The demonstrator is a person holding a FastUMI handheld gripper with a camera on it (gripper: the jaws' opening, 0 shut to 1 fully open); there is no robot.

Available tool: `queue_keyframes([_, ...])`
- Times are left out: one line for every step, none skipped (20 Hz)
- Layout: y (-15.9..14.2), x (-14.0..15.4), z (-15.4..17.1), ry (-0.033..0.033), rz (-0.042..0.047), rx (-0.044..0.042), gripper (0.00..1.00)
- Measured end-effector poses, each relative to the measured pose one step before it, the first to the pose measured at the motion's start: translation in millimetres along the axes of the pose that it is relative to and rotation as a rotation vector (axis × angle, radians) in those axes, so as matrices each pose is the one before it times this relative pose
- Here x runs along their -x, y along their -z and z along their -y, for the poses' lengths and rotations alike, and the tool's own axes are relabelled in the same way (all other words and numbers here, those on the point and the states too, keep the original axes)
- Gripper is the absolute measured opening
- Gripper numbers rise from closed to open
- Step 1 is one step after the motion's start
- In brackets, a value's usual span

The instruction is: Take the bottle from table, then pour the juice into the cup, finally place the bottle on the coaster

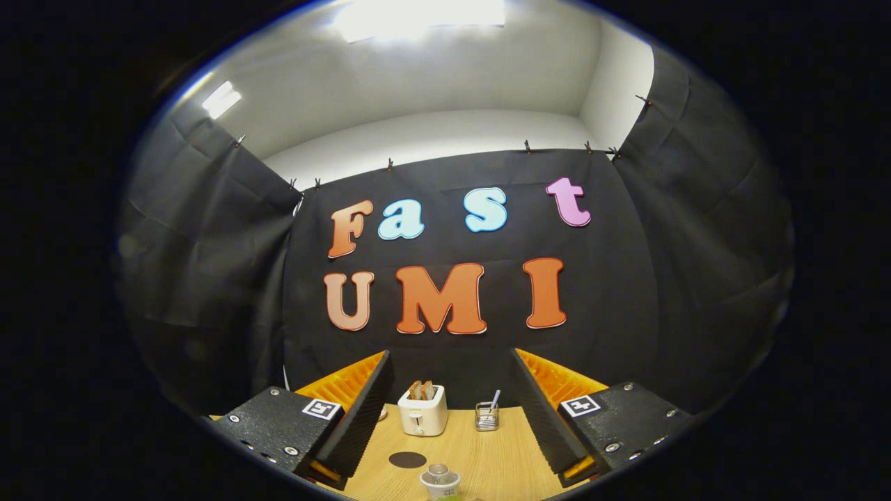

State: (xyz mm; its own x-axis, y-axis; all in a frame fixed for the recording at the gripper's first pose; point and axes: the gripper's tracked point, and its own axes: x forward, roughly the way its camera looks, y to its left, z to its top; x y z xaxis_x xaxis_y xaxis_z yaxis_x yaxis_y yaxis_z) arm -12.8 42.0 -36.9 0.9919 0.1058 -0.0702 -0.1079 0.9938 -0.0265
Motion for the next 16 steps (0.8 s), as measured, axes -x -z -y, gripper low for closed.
queue_keyframes([4.14, 0.5, -2.98, -0.00658, -0.00526, 0.00647, 0.99])
queue_keyframes([4.31, 0.74, -2.64, -0.00588, -0.0058, 0.00608, 0.99])
queue_keyframes([5.53, 1.15, -1.48, -0.00371, -0.00528, 0.00323, 0.99])
queue_keyframes([4.92, 0.89, -1.29, -0.00273, -0.00546, 0.00038, 0.99])
queue_keyframes([5.03, 0.58, -0.78, -0.0005, -0.00497, -0.00358, 0.99])
queue_keyframes([6.61, 1.22, -0.62, -0.00167, -0.00769, -0.00618, 0.99])
queue_keyframes([8.58, 0.11, -1.08, -0.00241, -0.01062, -0.00863, 0.99])
queue_keyframes([9.09, -1.12, -1.3, -0.00836, -0.01535, -0.00756, 0.99])
queue_keyframes([10.06, -0.04, -1.3, -0.00869, -0.01738, -0.00798, 0.99])
queue_keyframes([9.12, -0.68, -1.31, -0.01065, -0.01443, -0.00896, 0.99])
queue_keyframes([7.92, 0.74, -1.18, -0.00988, -0.01279, -0.00817, 0.99])
queue_keyframes([7.38, 0.74, -0.88, -0.00722, -0.00966, -0.00513, 0.99])
queue_keyframes([7.92, -0.37, -1.04, -0.00593, -0.00766, 0.00113, 0.99])
queue_keyframes([7.08, 0.03, -0.93, -0.00361, -0.00384, 0.00804, 0.99])
queue_keyframes([7.82, 0.2, -1.65, -0.00496, -0.00369, 0.01761, 0.99])
queue_keyframes([8.45, 0.9, -0.84, 0.00206, -0.00359, 0.02132, 0.99])
